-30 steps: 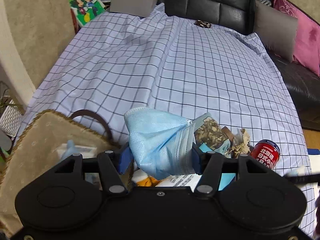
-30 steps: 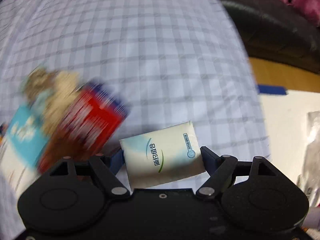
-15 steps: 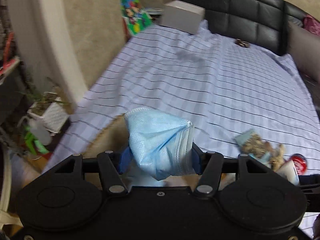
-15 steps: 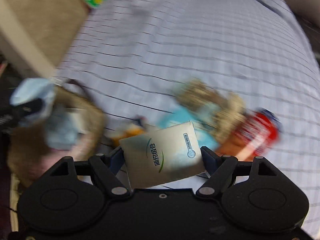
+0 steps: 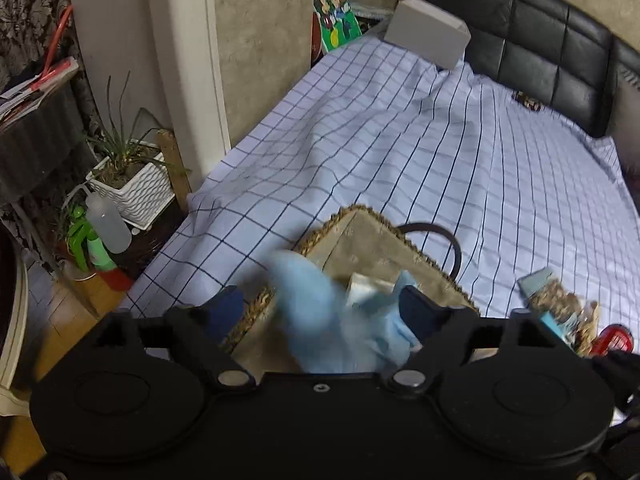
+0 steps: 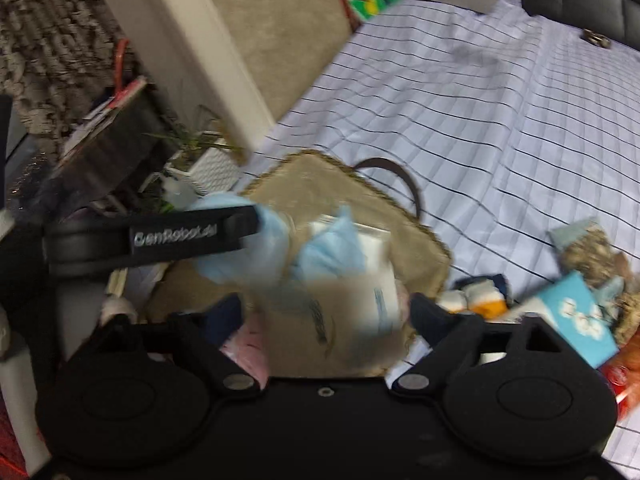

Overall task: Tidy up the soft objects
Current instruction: 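Open both tools to drop the tissue pack and mask into the basket, then withdraw both tools from the basket back over the pile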

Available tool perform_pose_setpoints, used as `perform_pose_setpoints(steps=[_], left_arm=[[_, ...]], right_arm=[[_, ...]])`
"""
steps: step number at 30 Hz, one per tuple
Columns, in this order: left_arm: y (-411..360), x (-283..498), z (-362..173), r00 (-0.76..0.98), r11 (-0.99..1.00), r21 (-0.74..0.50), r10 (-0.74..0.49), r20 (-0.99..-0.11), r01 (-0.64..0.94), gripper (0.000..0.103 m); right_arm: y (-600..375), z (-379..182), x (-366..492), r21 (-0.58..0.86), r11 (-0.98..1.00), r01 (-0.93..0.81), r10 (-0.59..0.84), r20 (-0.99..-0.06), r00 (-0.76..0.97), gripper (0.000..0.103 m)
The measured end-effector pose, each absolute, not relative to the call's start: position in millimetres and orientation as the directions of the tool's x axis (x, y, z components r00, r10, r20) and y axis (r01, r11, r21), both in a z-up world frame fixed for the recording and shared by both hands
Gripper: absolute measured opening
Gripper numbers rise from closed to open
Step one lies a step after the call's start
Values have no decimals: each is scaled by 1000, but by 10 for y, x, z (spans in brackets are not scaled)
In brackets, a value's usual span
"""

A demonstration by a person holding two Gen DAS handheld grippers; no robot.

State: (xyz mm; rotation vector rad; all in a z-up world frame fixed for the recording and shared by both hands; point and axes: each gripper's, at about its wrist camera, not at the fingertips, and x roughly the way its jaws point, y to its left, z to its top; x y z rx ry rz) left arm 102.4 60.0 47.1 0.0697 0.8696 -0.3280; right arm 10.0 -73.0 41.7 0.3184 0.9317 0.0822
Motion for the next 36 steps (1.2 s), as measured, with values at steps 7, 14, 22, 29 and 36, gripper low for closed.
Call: perform_pose_setpoints(steps=[7,14,22,29,36], left_arm=[[602,999,533,615,949,-80,-260,-744,304,88],[491,938,533,652,956,-10,-208,-729,293,88],[362,863,520,659,949,33,-193,-727,315,90],[272,823,476,666,943,80,-167,-727,324,93],[199,779,459,660,934,96,-167,-732,343,96]], right_arm=[[-631,418,21,226,973,33,160,-779,606,95],[-800,357,-62,162,984,78,89,-813,575,95],[-948,282,-139,113,988,102,37,-831,555,95],[-1066,184,-191,75,987,140,-9,-854,520,95],[-1194,97,-232,65,981,185,-31,-879,475,99]])
